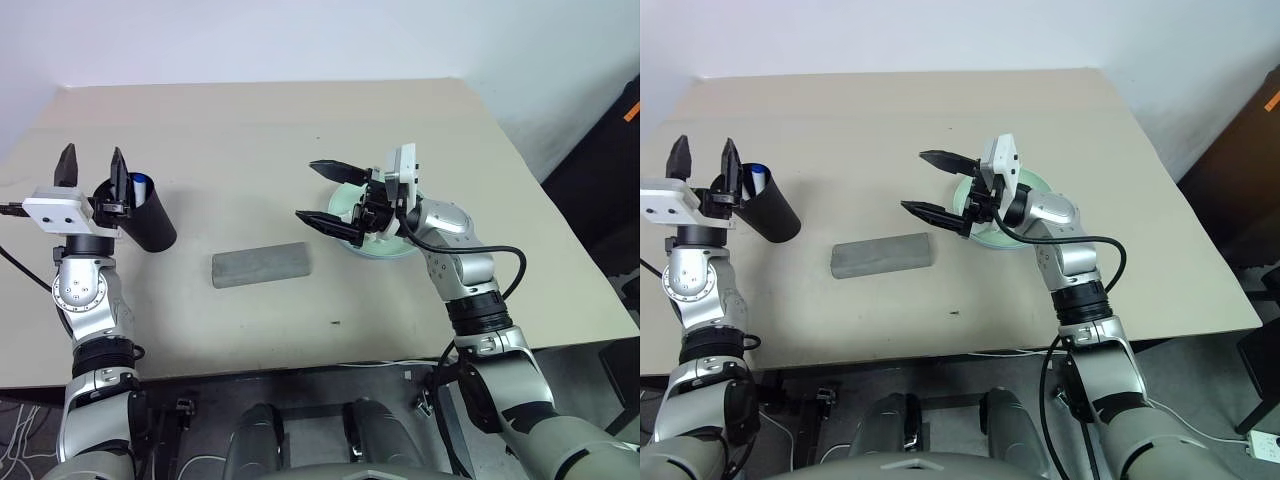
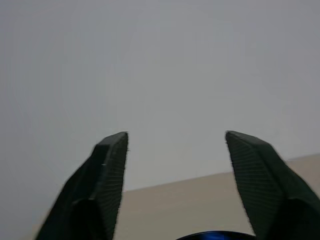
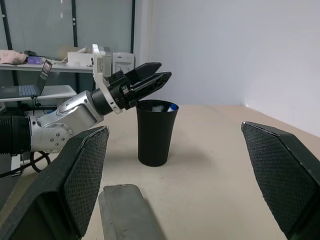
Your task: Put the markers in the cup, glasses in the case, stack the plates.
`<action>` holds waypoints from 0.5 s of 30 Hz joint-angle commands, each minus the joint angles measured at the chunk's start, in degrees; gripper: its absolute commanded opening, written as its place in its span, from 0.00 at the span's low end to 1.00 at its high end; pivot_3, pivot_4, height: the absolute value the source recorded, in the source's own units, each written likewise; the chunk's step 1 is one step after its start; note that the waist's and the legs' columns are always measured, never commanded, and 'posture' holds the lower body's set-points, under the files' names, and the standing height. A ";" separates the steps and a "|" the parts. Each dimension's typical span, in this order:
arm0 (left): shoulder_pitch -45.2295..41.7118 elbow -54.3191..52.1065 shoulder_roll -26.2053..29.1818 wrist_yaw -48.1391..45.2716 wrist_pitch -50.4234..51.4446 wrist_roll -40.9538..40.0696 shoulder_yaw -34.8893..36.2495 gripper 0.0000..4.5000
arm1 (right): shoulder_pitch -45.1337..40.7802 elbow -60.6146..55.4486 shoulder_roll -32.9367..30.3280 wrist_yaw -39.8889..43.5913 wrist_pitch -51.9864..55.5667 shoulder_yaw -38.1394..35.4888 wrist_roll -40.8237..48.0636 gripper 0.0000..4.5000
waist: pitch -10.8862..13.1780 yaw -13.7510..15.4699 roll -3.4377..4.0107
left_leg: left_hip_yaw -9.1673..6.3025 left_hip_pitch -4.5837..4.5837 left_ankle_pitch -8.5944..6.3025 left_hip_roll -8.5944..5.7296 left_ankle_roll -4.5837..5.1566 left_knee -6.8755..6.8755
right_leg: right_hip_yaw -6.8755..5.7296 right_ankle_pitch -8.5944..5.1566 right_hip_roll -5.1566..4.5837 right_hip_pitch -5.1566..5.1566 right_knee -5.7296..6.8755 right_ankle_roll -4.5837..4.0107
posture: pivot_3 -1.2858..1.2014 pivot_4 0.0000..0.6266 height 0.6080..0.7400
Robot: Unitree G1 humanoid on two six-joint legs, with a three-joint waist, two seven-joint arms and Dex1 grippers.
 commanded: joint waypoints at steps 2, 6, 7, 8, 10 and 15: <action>0.15 -0.13 0.20 0.93 -0.57 0.42 0.08 0.99 | -1.46 -0.38 -0.08 0.20 -1.19 -0.36 0.14 1.00 | 0.00 0.01 0.00 | 0.00 0.00 0.00 0.00 0.00 0.00 | 0.00 0.00 0.00 0.00 0.00 0.00 | 0.52 0.24 0.89; 1.37 -4.90 0.02 0.48 2.78 -0.43 -1.07 0.99 | -1.37 -0.51 0.03 0.16 -1.12 -0.54 0.15 1.00 | 0.00 0.00 0.00 | 0.00 0.00 0.00 0.00 0.00 0.01 | 0.00 0.00 0.00 0.00 0.01 0.00 | 0.52 0.24 0.89; 1.89 -6.56 0.05 0.41 4.00 -0.72 -1.30 0.99 | -1.35 -0.52 0.04 0.13 -1.09 -0.59 0.18 1.00 | 0.00 -0.01 0.00 | 0.00 0.00 0.00 0.00 0.00 0.01 | 0.00 0.00 0.00 0.00 0.01 0.00 | 0.52 0.24 0.89; 3.03 -9.70 0.13 -0.08 6.04 -1.80 -1.48 0.99 | -1.30 -0.58 0.03 0.11 -1.02 -0.67 0.25 1.00 | 0.00 -0.02 0.00 | 0.00 0.00 0.00 0.00 0.00 0.01 | 0.00 0.00 0.00 0.00 0.01 0.00 | 0.52 0.24 0.89; 5.97 -16.29 0.50 -0.57 10.32 -3.51 -1.59 0.99 | -1.15 -0.69 -0.03 0.11 -0.91 -0.78 0.37 1.00 | 0.00 -0.08 0.00 | 0.00 -0.01 0.00 0.00 0.00 0.00 | 0.00 0.00 0.00 0.00 0.01 0.01 | 0.52 0.24 0.89; 15.96 -32.96 1.91 -0.78 19.97 -6.91 -0.27 0.99 | -0.53 -0.85 -0.08 0.12 -0.62 -1.08 0.74 1.00 | 0.00 -0.16 0.01 | -0.01 0.00 0.00 0.04 0.00 -0.04 | 0.01 0.00 0.01 -0.01 0.03 0.01 | 0.52 0.24 0.89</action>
